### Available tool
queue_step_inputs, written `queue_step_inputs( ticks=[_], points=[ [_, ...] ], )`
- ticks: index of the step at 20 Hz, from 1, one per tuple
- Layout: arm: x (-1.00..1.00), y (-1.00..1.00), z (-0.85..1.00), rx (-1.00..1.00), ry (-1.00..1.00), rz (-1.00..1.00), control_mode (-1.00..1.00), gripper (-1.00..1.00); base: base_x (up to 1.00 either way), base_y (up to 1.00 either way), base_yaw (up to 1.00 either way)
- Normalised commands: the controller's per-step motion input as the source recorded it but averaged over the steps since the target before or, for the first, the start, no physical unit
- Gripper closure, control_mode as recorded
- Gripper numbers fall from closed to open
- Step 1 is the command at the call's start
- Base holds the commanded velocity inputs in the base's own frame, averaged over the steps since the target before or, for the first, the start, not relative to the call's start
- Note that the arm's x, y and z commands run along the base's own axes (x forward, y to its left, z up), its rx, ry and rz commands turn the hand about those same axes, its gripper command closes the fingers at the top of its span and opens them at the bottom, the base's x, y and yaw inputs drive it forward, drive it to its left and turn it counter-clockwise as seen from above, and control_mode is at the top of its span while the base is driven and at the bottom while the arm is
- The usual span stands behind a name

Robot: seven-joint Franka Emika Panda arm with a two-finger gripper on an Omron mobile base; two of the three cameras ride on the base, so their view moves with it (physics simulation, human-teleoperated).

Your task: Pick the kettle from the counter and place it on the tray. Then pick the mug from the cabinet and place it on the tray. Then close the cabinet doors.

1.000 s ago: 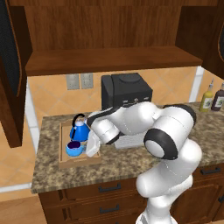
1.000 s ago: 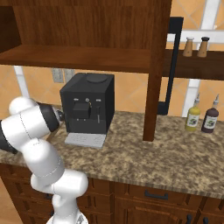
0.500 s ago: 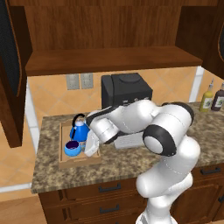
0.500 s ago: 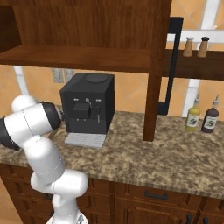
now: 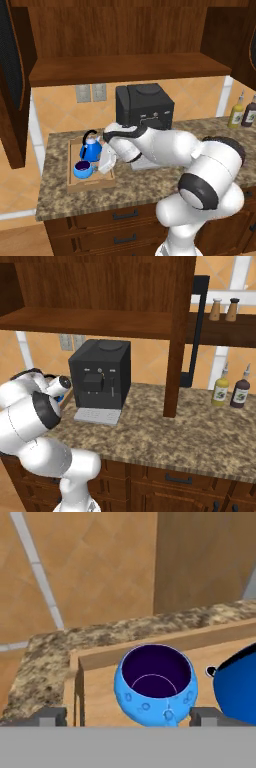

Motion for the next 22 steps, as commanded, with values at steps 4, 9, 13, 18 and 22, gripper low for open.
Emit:
queue_step_inputs(
  ticks=[4, 9, 13, 18, 22],
  points=[
    [-0.65, 0.00, 0.99, -0.03, 0.00, -0.16, -1.00, -1.00, 0.00, 0.00, 0.00],
    [-0.56, 0.26, 0.77, -0.13, 0.00, -0.12, -1.00, -1.00, 0.00, 0.00, 0.00],
    [-0.24, 0.37, 0.20, -0.13, 0.07, -0.05, -1.00, -1.00, 0.00, 0.00, 0.00],
    [-0.02, 0.18, 0.00, -0.06, 0.00, 0.00, -1.00, -1.00, 0.00, 0.00, 0.00],
    [-0.14, 0.41, 0.03, -0.07, 0.00, 0.02, -1.00, -1.00, 0.00, 0.00, 0.00]
  ],
)
